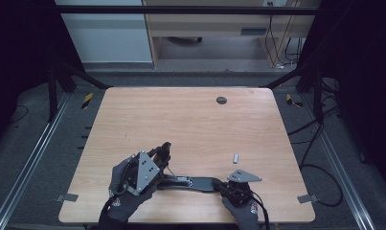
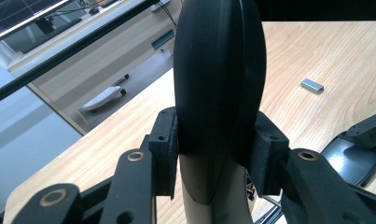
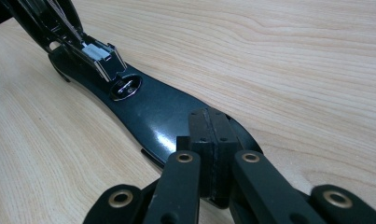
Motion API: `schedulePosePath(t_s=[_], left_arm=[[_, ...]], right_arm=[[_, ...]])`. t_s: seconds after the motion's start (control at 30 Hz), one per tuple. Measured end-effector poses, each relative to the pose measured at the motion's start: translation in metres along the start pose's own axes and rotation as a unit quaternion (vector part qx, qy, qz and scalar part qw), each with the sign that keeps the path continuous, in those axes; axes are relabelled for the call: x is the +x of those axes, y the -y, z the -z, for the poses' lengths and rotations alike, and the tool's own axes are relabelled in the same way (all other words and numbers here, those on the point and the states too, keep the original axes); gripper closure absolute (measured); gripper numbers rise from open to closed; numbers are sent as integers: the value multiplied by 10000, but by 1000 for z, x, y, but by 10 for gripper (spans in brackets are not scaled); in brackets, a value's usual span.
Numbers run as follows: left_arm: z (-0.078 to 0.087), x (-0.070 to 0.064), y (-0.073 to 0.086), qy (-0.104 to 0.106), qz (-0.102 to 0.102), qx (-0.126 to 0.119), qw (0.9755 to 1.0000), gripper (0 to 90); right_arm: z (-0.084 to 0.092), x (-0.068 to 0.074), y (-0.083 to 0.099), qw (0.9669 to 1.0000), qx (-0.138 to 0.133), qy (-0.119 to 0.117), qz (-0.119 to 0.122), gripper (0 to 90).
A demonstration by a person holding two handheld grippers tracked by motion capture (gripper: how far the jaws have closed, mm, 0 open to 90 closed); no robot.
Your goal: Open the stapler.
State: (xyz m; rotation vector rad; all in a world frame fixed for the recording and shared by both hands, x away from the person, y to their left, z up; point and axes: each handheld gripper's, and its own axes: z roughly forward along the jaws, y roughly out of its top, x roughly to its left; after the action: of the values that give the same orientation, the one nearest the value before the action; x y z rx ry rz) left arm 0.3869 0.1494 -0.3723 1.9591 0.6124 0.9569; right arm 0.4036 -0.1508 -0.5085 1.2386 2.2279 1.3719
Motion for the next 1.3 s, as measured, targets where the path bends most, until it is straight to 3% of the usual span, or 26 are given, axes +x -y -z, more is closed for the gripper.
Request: schedulePosePath(t_s=[0.83, 1.03, 1.3], left_arm=[[14, 18, 13, -183, 432, -97, 9989, 581], [25, 36, 27, -218, 822, -146, 9963, 573], [30, 40, 34, -305, 880, -181, 9955, 563]], right_arm=[[-1, 1, 0, 10000, 1, -9, 21, 900], [-1, 1, 0, 10000, -1, -16, 7, 900], [-1, 1, 0, 10000, -4, -22, 12, 900]])
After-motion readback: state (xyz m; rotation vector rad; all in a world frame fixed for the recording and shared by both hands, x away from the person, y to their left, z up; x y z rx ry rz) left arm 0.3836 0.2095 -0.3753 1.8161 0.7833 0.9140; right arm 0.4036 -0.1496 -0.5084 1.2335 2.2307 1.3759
